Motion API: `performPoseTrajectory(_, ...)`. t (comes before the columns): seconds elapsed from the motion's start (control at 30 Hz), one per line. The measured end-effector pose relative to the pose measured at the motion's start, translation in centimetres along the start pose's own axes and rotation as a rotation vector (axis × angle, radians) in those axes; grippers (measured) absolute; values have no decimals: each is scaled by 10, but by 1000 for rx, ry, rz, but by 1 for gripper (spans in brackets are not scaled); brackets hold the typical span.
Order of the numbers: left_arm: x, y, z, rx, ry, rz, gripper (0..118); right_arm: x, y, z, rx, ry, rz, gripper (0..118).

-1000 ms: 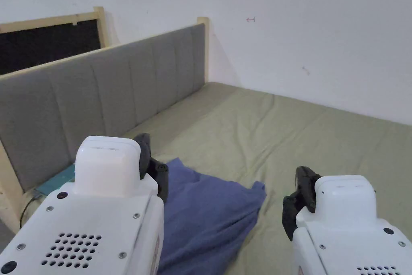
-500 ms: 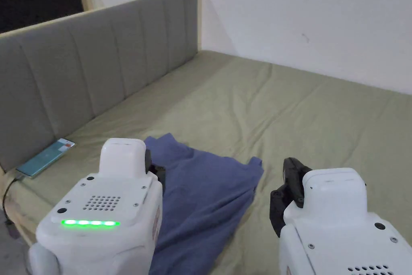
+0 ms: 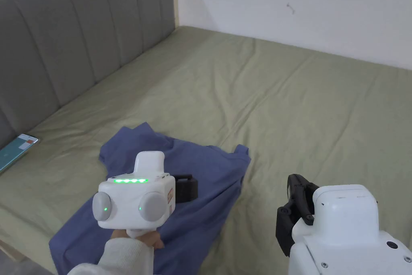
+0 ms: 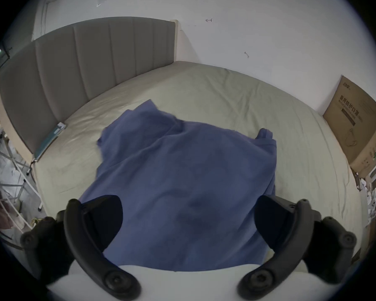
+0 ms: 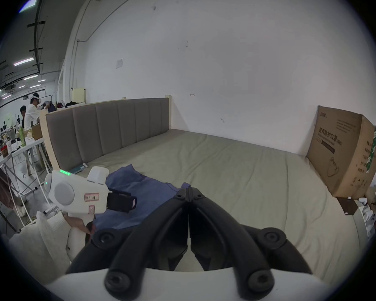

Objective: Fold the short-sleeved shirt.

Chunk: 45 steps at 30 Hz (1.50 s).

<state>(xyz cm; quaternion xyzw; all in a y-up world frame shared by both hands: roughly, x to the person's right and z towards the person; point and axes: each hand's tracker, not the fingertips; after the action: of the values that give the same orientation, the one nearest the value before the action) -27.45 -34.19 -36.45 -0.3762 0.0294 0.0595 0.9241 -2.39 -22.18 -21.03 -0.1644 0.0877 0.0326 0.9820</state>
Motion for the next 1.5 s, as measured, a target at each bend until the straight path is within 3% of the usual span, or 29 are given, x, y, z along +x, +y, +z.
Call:
performPoseTrajectory(0.17,20,-6,-36,-109,6,-91,116,7,-9,-6,-38,-26,-8,0)
performPoseTrajectory(0.23,26,-20,-57,-220,10,-116,96,9,-12,-8,-55,-31,-13,0)
performPoseTrajectory(0.3,33,-37,-71,-271,66,-173,93,12,-14,-9,-72,-31,-25,0)
performPoseTrajectory(0.33,36,-37,-64,-157,61,-197,86,13,-15,-10,-77,-34,-32,0)
performPoseTrajectory(0.4,40,-28,-59,-202,66,-179,60,15,-16,-9,-82,-38,-43,0)
performPoseTrajectory(0.47,34,-26,-53,-182,109,-153,56,18,-16,-9,-86,-44,-51,0)
performPoseTrajectory(0.53,28,-24,-54,-185,128,-155,27,19,-16,-7,-90,-47,-58,0)
performPoseTrajectory(0.57,23,-24,-53,-178,160,-165,7,20,-16,-5,-89,-50,-62,0)
performPoseTrajectory(0.7,10,-12,-52,-230,63,-88,5,27,-15,-1,-88,-69,-83,0)
performPoseTrajectory(0.9,-20,22,-24,-219,-82,184,5,46,-9,15,-64,-118,-109,0)
performPoseTrajectory(1.0,-2,44,3,-159,-86,113,5,60,-6,26,-46,-150,-138,0)
performPoseTrajectory(1.13,43,77,38,-68,-236,101,5,80,0,44,-10,-215,-165,0)
performPoseTrajectory(1.23,99,99,68,-12,-292,-32,5,97,4,59,17,-269,-184,0)
performPoseTrajectory(1.37,174,116,118,66,-566,-83,5,122,8,81,50,-357,-207,0)
performPoseTrajectory(1.5,242,112,168,106,-785,-222,5,147,12,103,87,-452,-242,0)
